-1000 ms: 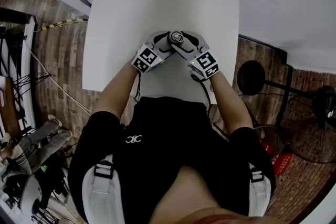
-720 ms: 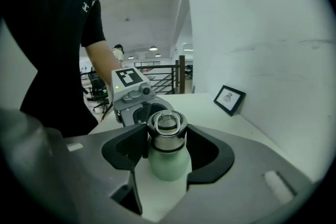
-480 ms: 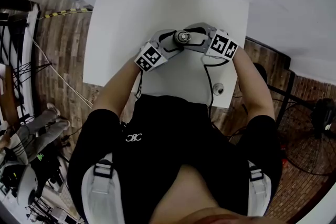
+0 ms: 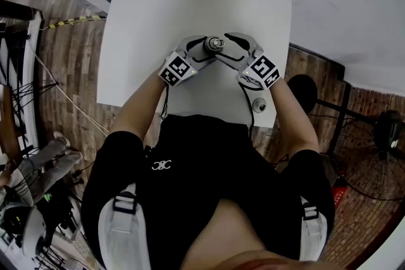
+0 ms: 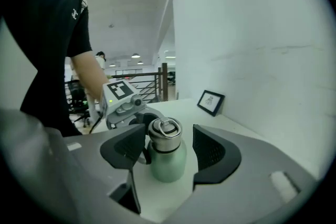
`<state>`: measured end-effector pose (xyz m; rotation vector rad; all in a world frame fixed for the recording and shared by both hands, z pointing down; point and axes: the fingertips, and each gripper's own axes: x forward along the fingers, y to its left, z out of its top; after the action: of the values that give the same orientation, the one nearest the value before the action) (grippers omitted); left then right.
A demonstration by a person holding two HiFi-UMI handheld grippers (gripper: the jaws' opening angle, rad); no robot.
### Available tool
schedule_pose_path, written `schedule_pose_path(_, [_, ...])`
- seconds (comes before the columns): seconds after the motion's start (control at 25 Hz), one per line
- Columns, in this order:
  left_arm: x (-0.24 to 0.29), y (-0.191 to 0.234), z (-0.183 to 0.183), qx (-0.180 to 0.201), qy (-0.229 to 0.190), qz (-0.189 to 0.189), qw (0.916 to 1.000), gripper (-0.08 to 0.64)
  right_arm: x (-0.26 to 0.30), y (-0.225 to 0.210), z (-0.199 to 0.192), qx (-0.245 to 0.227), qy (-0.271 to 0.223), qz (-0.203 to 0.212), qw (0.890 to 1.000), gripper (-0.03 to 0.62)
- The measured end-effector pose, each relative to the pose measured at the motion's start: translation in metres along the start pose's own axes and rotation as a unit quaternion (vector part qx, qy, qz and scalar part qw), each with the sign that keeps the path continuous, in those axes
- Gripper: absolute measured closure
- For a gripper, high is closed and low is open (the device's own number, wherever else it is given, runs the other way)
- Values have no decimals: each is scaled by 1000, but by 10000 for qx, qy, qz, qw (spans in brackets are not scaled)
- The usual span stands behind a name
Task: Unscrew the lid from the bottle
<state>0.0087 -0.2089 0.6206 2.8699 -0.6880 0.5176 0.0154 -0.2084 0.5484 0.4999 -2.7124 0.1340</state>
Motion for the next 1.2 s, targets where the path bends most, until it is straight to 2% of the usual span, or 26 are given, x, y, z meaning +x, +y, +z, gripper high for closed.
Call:
schedule_pose_path(0.16, [0, 0, -2, -37, 19, 75, 10000, 201, 5, 4, -6, 502, -332, -1075, 9924, 327])
schedule_pose_path(0.32, [2, -1, -2, -70, 46, 117, 9999, 201, 15, -1, -12, 1066, -559, -1888, 9746, 328])
schedule_pose_path(0.44, [2, -1, -1, -110, 84, 138, 9998, 201, 20, -5, -12, 1276, -602, -2277, 9634, 328])
schedule_pose_path(0.52, [3, 0, -1, -116, 101, 149, 9998, 201, 22, -5, -12, 1306, -617, -2358, 9610, 330])
schedule_pose_path(0.76, [1, -1, -1, -107, 108, 146, 9998, 201, 22, -2, -9, 968, -443, -1888, 9762, 334])
schedule_pose_path(0.96, [2, 0, -1, -119, 98, 134, 9998, 201, 24, -2, -9, 865, -395, -1495, 9842, 334])
schedule_pose_path(1.08, [2, 0, -2, -116, 101, 126, 9998, 201, 24, -2, -11, 768, -351, -1062, 9908, 336])
schedule_pose_path(1.2, [-1, -4, 0, -118, 97, 112, 9998, 201, 23, 4, -9, 588, -243, -412, 9971, 336])
